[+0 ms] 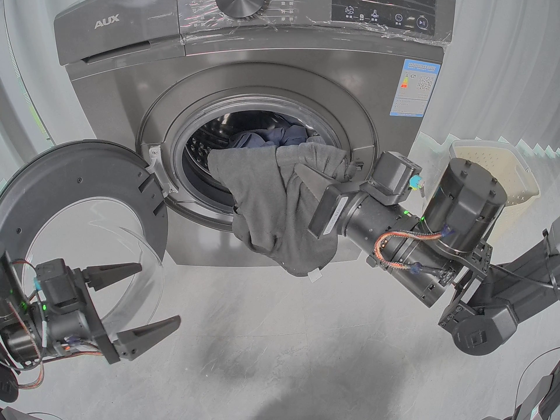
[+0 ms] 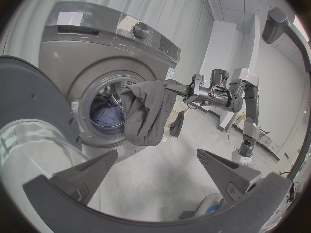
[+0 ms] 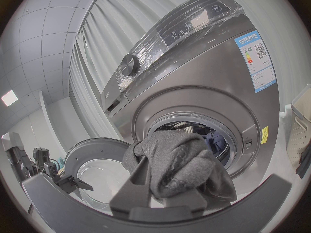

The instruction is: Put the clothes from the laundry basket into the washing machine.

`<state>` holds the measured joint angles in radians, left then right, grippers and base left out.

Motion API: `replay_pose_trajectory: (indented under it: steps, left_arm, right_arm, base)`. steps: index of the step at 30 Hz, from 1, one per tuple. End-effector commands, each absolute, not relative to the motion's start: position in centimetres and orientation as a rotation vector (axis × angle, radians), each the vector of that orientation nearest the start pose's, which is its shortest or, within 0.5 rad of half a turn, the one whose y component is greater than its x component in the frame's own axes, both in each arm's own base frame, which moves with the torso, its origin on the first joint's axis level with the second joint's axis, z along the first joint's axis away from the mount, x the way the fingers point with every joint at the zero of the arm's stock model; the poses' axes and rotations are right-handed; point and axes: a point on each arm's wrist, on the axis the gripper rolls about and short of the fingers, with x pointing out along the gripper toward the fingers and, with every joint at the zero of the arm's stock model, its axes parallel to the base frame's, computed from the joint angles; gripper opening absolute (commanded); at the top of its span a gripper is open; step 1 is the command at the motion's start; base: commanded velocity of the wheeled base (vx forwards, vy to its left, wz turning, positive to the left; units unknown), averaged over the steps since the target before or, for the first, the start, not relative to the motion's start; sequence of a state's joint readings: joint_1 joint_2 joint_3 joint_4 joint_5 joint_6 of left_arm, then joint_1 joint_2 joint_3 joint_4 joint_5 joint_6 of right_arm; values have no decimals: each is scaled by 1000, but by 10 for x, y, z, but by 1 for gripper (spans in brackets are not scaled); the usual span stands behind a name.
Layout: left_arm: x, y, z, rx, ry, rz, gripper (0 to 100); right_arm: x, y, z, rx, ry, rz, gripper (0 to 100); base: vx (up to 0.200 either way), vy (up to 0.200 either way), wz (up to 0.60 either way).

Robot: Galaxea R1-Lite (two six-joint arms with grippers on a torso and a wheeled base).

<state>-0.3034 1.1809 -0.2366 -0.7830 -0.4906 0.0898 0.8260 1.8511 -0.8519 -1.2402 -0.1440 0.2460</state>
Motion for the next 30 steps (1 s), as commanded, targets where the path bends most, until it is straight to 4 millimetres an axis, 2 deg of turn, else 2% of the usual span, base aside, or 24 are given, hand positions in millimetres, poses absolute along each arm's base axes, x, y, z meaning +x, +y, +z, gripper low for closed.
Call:
replay_pose_trajectory:
  steps: [1,5,19,25,30]
  left_arm:
    - [178,-83,147,54,222,-863,100]
    - [189,-96,146,28,243,-879,100]
    - [215,-115,148,4,239,-901,100]
    - [228,-125,156,-55,205,-911,100]
    - [239,-131,152,-63,186,-911,100]
  right_arm:
    - [236,249,204,346,-132,699,0]
    - [235,249,204,345,-132,701,0]
    - [234,251,204,344,-131,708,0]
    - [233,252,203,342,-127,709,0]
    - [233,252,203,340,-126,709,0]
  base:
    - [0,0,0]
    - [0,0,0]
    - [0,0,0]
    - [0,0,0]
    - [0,0,0]
